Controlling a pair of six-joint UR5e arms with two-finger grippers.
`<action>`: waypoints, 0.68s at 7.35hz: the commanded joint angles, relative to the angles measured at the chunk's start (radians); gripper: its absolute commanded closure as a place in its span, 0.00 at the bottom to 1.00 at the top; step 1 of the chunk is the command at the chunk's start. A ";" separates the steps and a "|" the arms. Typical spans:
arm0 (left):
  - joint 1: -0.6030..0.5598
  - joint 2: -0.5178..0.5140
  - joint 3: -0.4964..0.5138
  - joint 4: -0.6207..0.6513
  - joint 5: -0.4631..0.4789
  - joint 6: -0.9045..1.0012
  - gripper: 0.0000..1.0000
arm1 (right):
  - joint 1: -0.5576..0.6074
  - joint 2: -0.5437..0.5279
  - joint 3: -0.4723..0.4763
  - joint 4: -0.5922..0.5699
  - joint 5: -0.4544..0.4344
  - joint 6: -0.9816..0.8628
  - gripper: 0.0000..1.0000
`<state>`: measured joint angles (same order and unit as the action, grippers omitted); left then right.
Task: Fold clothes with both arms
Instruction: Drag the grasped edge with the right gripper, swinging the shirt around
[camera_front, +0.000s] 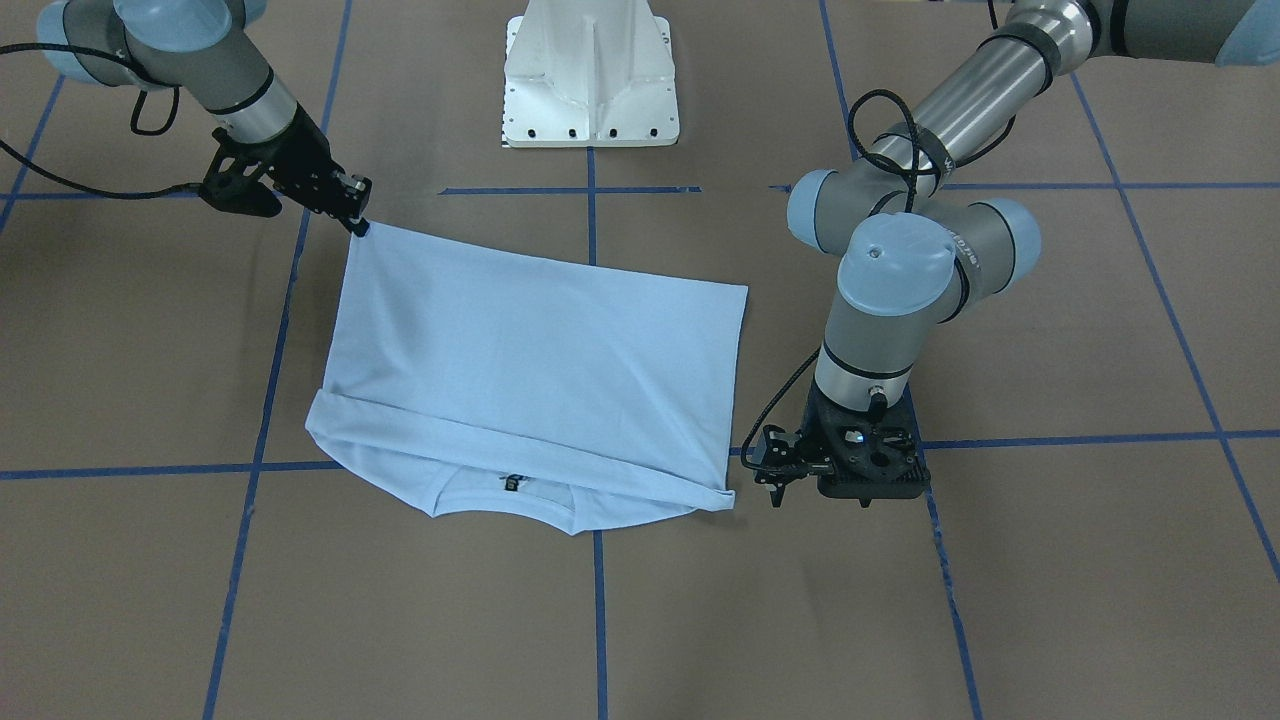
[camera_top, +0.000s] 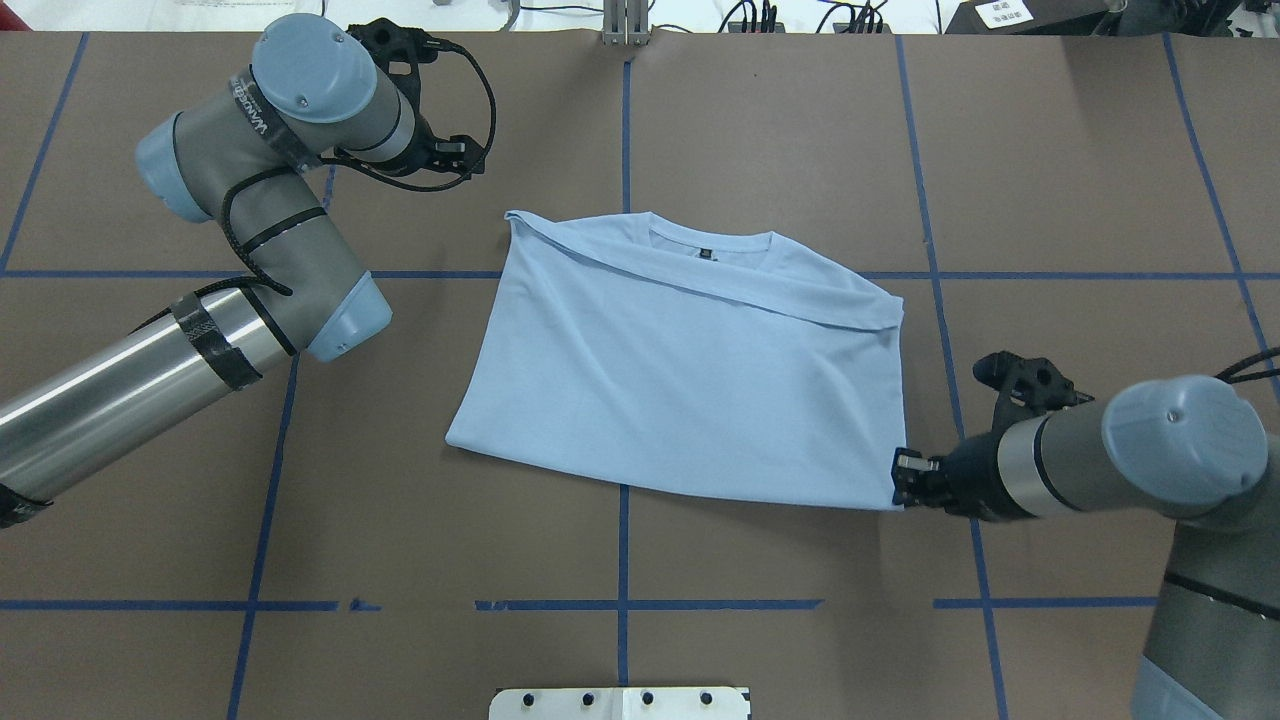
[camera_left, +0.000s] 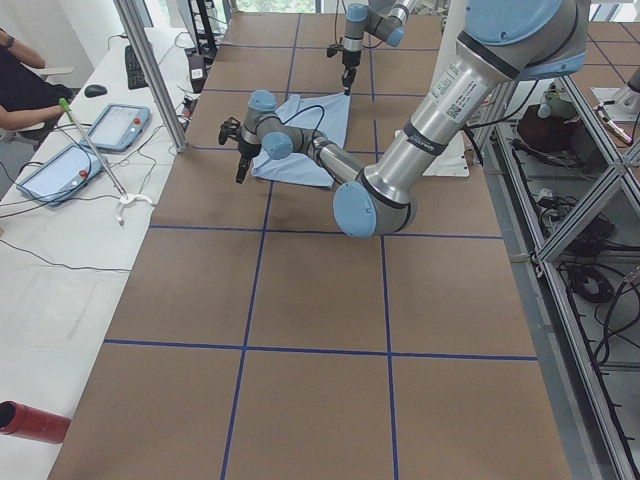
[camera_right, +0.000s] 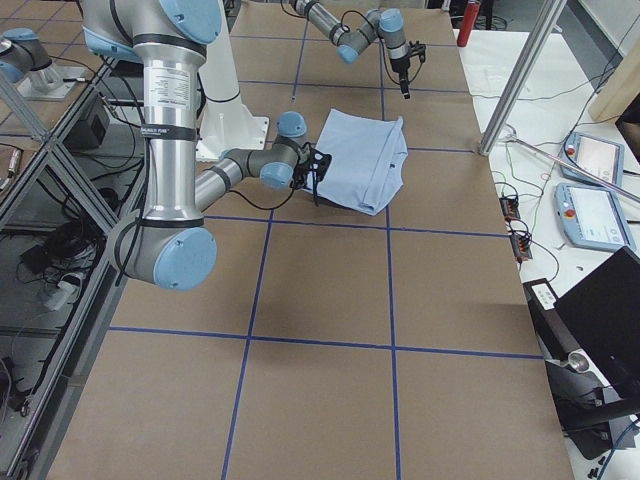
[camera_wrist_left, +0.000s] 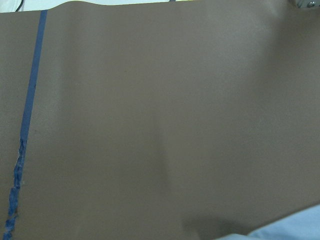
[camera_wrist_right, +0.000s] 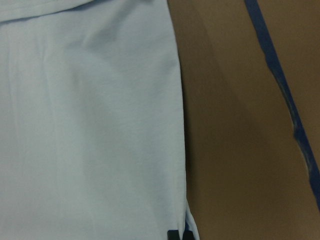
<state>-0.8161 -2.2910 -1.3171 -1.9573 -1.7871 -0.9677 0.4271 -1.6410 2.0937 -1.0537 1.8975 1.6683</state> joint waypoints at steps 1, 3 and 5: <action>0.000 0.010 -0.004 0.000 0.000 0.003 0.01 | -0.199 -0.063 0.090 0.000 -0.003 0.082 1.00; 0.000 0.018 -0.022 0.000 0.003 0.004 0.01 | -0.370 -0.068 0.123 0.000 -0.012 0.161 1.00; 0.000 0.016 -0.030 0.000 0.002 0.004 0.01 | -0.410 -0.092 0.124 0.001 -0.012 0.162 0.04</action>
<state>-0.8161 -2.2745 -1.3416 -1.9574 -1.7851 -0.9634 0.0455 -1.7239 2.2150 -1.0529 1.8862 1.8247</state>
